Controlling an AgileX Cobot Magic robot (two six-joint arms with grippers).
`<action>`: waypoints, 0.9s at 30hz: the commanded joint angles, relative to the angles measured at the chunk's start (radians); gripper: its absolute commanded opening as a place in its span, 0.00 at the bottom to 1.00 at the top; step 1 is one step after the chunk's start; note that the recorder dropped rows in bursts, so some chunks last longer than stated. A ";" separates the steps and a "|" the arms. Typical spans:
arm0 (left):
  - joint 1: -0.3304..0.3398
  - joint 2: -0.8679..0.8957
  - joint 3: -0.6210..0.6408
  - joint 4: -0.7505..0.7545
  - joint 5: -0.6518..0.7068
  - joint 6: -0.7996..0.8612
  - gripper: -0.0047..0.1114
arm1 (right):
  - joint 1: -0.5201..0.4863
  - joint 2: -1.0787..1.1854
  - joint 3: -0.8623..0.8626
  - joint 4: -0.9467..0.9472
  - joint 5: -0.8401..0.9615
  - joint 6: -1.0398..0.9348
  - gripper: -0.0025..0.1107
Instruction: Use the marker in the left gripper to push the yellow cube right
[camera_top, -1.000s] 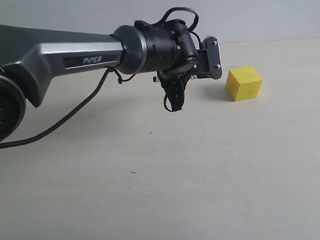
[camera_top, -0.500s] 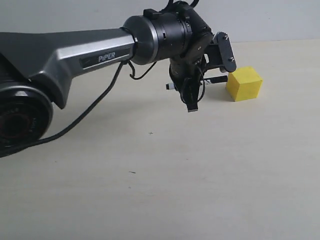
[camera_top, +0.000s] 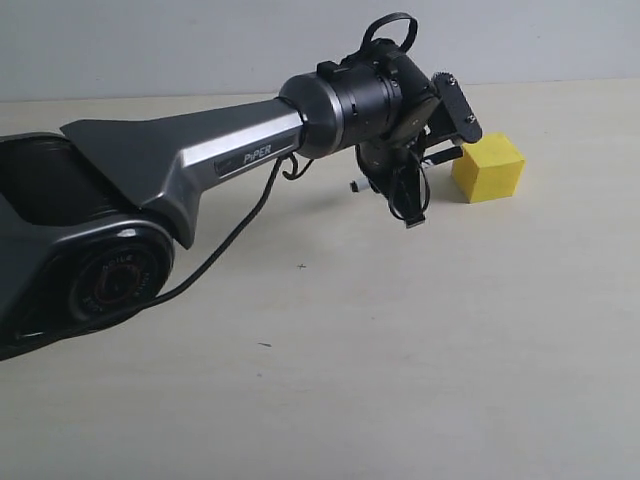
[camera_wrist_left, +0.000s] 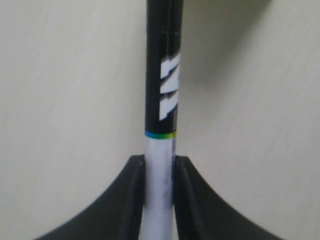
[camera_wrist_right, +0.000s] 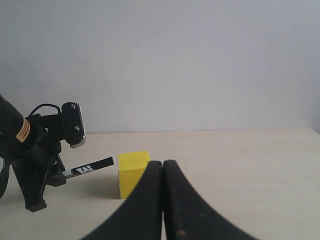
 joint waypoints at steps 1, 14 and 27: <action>0.001 0.003 -0.018 0.001 -0.012 -0.036 0.04 | -0.005 -0.007 0.005 -0.002 -0.006 0.000 0.02; 0.001 -0.003 -0.018 0.047 -0.038 -0.112 0.04 | -0.005 -0.007 0.005 -0.002 -0.006 0.000 0.02; 0.001 0.008 -0.018 0.038 0.071 -0.138 0.04 | -0.005 -0.007 0.005 -0.002 -0.006 0.000 0.02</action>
